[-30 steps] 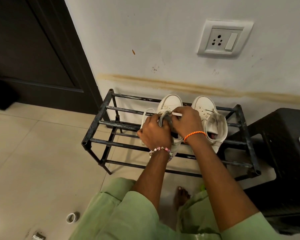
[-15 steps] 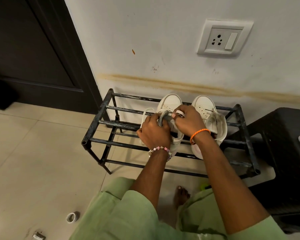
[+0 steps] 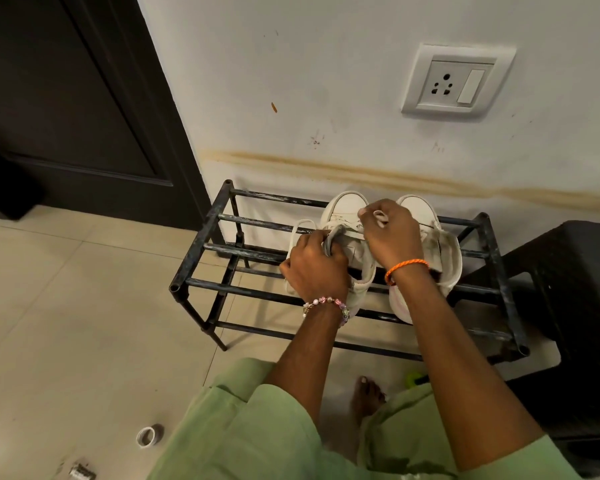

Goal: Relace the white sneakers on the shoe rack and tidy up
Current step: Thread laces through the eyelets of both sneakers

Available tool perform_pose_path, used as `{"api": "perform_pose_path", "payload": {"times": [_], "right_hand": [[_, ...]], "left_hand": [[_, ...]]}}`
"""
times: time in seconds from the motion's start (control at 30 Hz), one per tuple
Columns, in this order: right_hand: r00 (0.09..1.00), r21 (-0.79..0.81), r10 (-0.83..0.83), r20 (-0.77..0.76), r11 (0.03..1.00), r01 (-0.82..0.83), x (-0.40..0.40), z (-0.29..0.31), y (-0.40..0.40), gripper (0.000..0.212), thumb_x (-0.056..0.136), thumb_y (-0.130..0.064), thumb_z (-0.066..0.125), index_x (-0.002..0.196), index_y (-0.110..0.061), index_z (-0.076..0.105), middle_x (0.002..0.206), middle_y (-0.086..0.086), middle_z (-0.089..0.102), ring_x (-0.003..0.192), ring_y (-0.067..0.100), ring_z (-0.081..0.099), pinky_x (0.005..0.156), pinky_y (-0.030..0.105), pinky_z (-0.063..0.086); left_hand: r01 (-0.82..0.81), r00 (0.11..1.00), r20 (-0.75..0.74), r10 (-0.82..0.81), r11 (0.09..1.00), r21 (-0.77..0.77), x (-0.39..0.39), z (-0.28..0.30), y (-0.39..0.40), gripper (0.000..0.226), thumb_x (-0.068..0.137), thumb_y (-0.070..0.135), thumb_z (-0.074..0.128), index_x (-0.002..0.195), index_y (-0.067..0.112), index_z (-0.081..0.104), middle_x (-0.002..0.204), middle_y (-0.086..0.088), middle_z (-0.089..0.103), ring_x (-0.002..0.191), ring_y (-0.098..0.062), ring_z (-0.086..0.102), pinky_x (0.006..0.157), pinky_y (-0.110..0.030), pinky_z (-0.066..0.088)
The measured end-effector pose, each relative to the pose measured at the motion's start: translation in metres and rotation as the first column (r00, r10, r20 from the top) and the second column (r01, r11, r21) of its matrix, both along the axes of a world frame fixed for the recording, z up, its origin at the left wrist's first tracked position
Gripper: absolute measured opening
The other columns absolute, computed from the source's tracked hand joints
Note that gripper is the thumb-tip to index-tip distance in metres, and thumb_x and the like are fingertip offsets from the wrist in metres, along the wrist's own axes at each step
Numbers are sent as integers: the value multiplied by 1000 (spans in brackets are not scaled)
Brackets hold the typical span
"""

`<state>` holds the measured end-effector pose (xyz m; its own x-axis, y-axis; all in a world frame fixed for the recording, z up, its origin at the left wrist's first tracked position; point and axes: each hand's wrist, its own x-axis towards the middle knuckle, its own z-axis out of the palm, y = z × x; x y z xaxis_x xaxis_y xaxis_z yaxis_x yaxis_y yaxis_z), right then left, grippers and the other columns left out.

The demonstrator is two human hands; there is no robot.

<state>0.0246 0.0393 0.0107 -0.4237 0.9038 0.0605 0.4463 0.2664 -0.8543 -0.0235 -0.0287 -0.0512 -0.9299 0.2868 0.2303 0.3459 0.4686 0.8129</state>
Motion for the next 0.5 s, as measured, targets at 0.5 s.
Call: {"api": "perform_pose_path", "payload": {"times": [0.5], "right_hand": [[964,65,98,247,991,-117,1,-10,-2,18,82,-23,62,68,-12,62,78,7,61,75,19,54,61,25,35]], "left_hand": [[9,1000,0,-9,1000,4,0,2,-1,20,83,21,61,99,14,70,97,-1,70,90,-25,63,78,-32,23]]}}
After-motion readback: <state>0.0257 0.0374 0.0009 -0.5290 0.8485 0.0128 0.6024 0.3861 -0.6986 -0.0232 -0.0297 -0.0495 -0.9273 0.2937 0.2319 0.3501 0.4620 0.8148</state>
